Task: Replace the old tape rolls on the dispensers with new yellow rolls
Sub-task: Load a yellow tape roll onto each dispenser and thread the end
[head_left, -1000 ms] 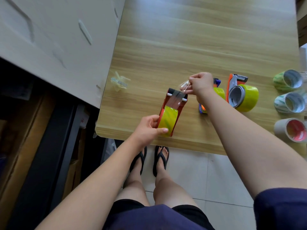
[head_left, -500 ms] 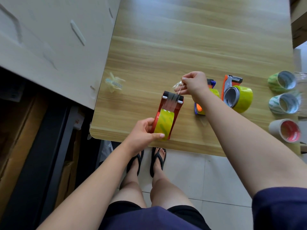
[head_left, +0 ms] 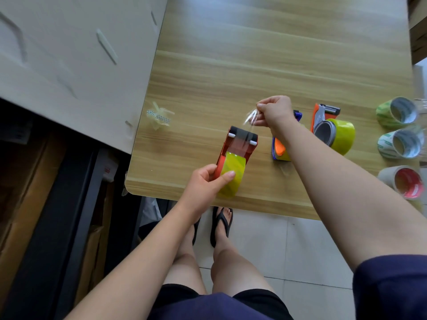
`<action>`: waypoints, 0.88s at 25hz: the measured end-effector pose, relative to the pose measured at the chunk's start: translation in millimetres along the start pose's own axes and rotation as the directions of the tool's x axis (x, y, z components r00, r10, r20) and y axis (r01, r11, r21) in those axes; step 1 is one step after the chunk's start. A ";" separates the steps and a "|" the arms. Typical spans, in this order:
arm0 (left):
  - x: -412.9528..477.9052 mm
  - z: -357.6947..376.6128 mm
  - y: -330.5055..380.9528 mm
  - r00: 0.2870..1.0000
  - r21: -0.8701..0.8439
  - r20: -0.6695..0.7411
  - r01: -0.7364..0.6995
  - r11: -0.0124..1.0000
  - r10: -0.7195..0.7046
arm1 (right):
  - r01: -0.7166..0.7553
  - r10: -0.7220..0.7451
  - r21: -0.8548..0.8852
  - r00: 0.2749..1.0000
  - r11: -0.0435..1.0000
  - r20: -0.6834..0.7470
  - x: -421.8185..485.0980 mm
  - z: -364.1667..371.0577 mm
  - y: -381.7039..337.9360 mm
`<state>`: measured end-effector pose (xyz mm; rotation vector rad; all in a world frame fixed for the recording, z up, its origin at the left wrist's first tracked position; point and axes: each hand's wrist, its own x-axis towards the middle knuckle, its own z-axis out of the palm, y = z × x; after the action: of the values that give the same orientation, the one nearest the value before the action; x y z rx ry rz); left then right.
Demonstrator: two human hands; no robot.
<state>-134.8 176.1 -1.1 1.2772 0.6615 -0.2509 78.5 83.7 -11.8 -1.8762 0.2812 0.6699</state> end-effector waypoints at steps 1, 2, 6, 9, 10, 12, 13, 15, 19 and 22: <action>-2.7 0.6 0.2 1.000 0.017 0.020 -0.014 1.000 0.014 | -0.002 0.001 -0.009 1.000 1.000 -0.014 2.5 -4.1 -0.3; -4.4 0.3 -0.9 0.999 0.019 0.041 -0.022 1.000 0.021 | 0.000 -0.001 -0.032 1.000 0.999 -0.017 4.6 -7.2 -0.2; -7.4 -0.5 -0.2 0.997 -0.041 0.070 -0.022 0.999 0.025 | 0.018 -0.018 -0.076 1.000 0.997 -0.003 12.3 -7.6 -0.4; -6.1 0.3 3.8 1.000 -0.071 0.010 -0.013 0.997 0.014 | 0.022 -0.020 -0.067 0.999 0.998 0.030 15.8 -2.2 -1.5; -5.2 0.3 4.0 1.000 -0.063 -0.019 -0.019 0.998 0.017 | 0.019 -0.016 -0.065 0.999 0.998 0.037 16.5 -0.3 -1.3; -6.3 1.4 4.4 0.999 -0.039 -0.042 -0.023 0.999 0.022 | 0.012 -0.011 -0.053 1.000 0.999 0.019 19.0 0.1 -0.2; -9.2 3.2 4.9 0.999 -0.034 -0.027 -0.024 0.999 0.023 | 0.008 -0.007 -0.037 1.000 0.999 0.001 20.5 -1.8 -0.5; -15.4 6.0 2.8 0.998 -0.020 0.044 -0.033 0.999 0.034 | 0.006 -0.006 -0.011 1.000 1.000 -0.010 25.2 -7.9 -2.8; -12.1 8.6 8.3 0.998 -0.077 0.034 -0.058 0.995 0.061 | 0.041 -0.040 -0.048 0.999 0.998 0.013 29.3 -14.2 -12.3; -9.5 9.5 15.3 0.994 -0.020 -0.074 -0.081 0.996 0.080 | 0.056 -0.056 -0.046 0.998 0.997 -0.009 32.6 -12.4 -17.8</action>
<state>-131.3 169.8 18.0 1.2930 0.6714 -0.1307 117.6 83.3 -13.2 -1.9248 0.2207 0.6338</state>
